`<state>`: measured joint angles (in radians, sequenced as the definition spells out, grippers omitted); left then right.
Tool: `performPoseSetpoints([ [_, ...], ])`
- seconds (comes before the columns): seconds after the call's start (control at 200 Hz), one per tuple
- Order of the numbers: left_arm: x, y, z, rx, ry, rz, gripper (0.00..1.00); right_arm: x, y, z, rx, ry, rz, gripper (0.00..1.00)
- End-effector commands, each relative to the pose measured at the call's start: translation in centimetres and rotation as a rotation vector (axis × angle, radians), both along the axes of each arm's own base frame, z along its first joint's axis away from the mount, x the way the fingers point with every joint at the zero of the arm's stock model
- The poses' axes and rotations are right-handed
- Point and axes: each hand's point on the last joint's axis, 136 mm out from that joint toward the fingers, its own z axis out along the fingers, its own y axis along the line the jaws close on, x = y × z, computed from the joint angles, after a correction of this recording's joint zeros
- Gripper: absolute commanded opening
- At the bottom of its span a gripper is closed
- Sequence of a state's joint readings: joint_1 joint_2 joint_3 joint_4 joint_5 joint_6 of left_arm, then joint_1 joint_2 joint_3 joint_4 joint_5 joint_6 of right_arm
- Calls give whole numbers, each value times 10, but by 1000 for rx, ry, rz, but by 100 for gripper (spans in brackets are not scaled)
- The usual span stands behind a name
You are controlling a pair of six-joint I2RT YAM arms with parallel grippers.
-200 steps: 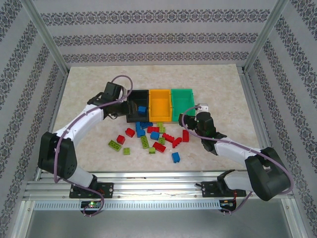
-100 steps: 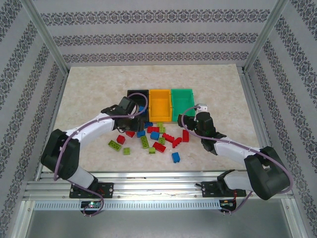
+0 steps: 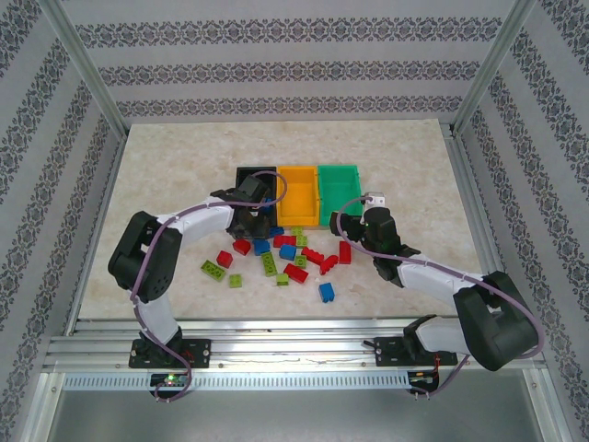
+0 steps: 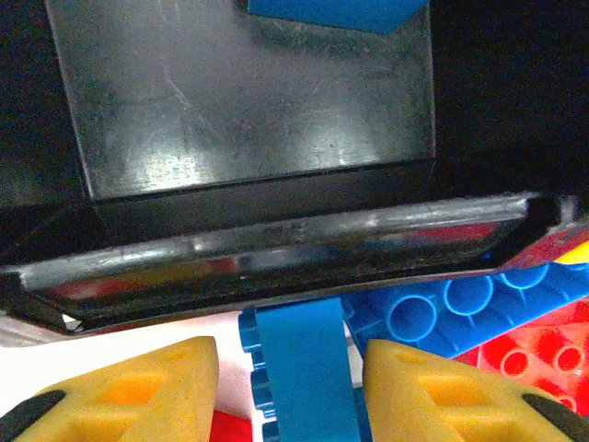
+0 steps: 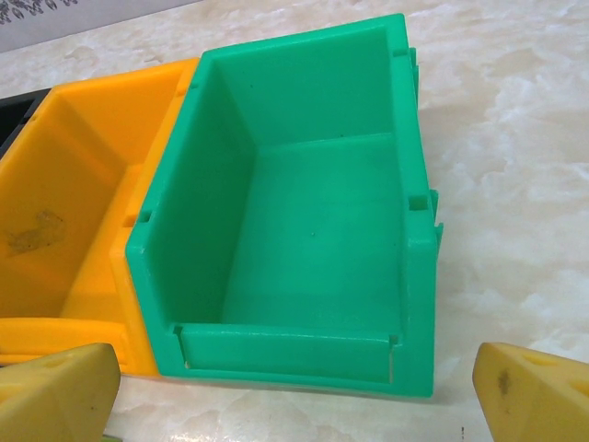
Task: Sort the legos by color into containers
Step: Pick up the lego from the center of the table, then place the lego in the container.
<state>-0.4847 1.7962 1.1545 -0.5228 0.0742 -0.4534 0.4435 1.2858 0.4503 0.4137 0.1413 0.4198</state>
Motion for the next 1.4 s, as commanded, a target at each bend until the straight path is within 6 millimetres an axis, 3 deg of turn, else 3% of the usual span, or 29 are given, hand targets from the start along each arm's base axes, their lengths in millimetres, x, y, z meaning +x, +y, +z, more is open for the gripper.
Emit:
performPoseSetpoints([
  [0.0, -6, 4, -4, 43, 21, 1, 42, 5, 7, 10, 8, -23, 8, 98],
  [0.205, -8, 6, 8, 27, -16, -6, 27, 5, 6, 9, 6, -22, 6, 98],
  [0.39, -9, 7, 35, -9, -89, 3, 26, 5, 7, 10, 10, -21, 9, 98],
  [0.63, -8, 3, 86, -90, -208, -1, 25, 2, 14, 13, 26, -41, 51, 98],
  [0.824, 15, 12, 121, -42, -334, -4, 25, 1, 17, 12, 20, -29, 66, 98],
  [0.979, 41, 16, 132, 3, -357, -24, 25, 3, 22, 9, 9, 6, 84, 98],
  [1.049, 53, 19, 131, 21, -351, -21, 30, 4, 23, 9, 12, 10, 91, 98],
  [1.129, 61, 22, 129, 30, -325, -18, 47, 3, 25, 9, 12, 7, 101, 98],
  [1.209, 63, 24, 126, 33, -296, -22, 57, 1, 28, 12, 18, -16, 129, 98],
  [1.399, 63, 23, 135, -28, -293, -36, 60, -3, 35, 17, 16, -54, 184, 98],
])
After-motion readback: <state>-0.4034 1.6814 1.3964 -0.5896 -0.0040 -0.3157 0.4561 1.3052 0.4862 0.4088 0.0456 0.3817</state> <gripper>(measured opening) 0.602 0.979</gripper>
